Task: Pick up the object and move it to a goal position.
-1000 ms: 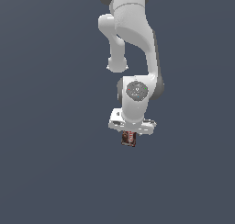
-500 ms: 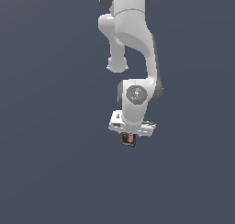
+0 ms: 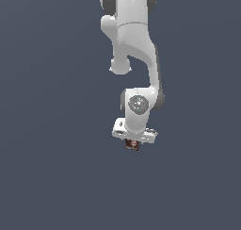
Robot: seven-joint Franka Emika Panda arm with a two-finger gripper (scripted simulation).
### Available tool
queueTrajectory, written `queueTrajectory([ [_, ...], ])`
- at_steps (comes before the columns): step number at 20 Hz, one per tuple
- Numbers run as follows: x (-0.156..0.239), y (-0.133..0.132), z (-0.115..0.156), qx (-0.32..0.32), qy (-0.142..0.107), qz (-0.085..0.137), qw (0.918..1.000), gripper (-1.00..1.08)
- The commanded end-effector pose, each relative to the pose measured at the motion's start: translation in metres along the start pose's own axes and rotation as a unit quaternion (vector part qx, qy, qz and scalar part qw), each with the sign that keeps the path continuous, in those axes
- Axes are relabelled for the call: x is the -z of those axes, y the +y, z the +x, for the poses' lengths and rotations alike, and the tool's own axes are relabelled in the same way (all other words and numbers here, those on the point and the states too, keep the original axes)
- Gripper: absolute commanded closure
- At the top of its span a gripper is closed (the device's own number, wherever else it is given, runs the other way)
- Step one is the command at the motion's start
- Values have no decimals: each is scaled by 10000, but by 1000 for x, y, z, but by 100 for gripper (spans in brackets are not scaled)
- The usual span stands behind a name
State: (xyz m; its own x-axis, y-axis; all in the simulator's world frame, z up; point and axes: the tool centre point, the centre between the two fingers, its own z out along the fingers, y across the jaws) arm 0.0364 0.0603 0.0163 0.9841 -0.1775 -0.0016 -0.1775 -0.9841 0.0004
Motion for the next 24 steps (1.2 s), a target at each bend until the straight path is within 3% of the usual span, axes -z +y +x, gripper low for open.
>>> queueTrajectory([
  [1,0,0,1,-1,8,2,10000,108],
  [15,4,3,1,-9,10,-1,10000,108],
  [24,40,19,-6,-8,9,1,10000,108],
])
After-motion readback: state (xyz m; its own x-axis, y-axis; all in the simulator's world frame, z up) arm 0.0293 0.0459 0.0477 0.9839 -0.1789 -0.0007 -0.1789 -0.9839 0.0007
